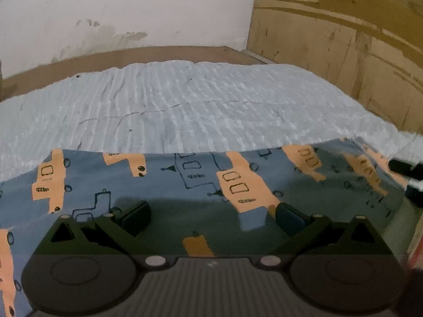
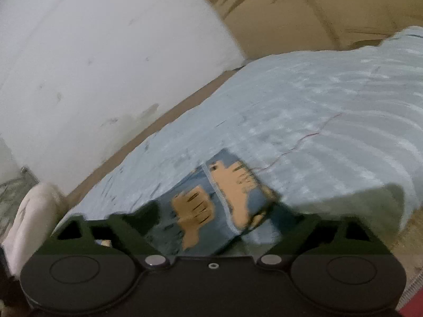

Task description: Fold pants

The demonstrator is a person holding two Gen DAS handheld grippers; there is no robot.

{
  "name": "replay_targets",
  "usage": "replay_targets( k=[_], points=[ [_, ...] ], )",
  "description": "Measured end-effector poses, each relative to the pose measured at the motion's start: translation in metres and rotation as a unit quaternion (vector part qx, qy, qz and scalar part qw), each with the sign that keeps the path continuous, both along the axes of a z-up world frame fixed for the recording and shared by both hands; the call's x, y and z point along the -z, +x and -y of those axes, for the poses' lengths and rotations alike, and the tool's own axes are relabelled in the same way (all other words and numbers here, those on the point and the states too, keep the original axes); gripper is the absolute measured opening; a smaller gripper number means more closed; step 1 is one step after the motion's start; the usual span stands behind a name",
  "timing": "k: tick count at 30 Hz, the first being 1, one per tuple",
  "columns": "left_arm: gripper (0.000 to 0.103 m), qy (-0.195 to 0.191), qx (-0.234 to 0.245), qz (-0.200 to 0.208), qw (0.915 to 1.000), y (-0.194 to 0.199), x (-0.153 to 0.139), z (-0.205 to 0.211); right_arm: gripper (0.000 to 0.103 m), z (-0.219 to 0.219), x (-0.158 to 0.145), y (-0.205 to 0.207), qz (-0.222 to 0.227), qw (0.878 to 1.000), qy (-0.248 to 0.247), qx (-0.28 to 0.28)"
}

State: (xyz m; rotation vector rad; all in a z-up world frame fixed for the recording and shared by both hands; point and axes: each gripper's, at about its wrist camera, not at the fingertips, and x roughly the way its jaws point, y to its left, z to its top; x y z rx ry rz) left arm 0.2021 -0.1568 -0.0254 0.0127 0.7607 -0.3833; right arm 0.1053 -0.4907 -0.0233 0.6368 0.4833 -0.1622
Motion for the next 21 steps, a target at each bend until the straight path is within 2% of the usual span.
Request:
replay_targets(
  k=[1,2,4,8,10,13,14,16,19,21],
  points=[
    [0.102,-0.014,-0.002,-0.007,0.9999,0.002,-0.003,-0.002,0.059,0.0,0.0,-0.002,-0.002,1.0,0.0,0.013],
    [0.102,-0.027,-0.004,-0.013,0.9995,0.004,-0.003,-0.004,0.053,0.0,-0.001,-0.003,-0.004,1.0,-0.006,0.023],
    [0.102,-0.064,-0.006,-0.029,0.9975,0.01,-0.008,-0.006,0.034,-0.002,-0.002,-0.004,-0.008,0.999,-0.028,0.035],
    [0.102,-0.149,0.006,-0.057,0.9871,0.02,-0.019,-0.007,0.019,-0.019,-0.013,-0.002,0.0,0.994,-0.11,0.017],
    [0.102,-0.201,0.023,-0.071,0.9767,0.024,-0.024,-0.009,0.016,-0.037,-0.023,-0.003,0.014,0.986,-0.169,-0.006],
    [0.102,-0.273,0.046,-0.102,0.9556,0.03,-0.025,-0.014,0.015,-0.071,-0.036,-0.002,0.039,0.965,-0.255,-0.052],
    [0.102,-0.284,0.046,-0.106,0.9519,0.03,-0.024,-0.016,0.015,-0.084,-0.04,-0.002,0.047,0.956,-0.281,-0.071],
    [0.102,-0.295,0.046,-0.104,0.9486,0.03,-0.025,-0.023,0.015,-0.11,-0.045,-0.002,0.061,0.94,-0.32,-0.105],
    [0.102,-0.291,0.035,-0.101,0.9508,0.028,-0.022,-0.033,0.015,-0.151,-0.044,-0.003,0.07,0.915,-0.363,-0.164],
    [0.102,-0.285,0.027,-0.104,0.9525,0.027,-0.017,-0.04,0.014,-0.171,-0.038,-0.005,0.066,0.907,-0.368,-0.195]
  ],
)
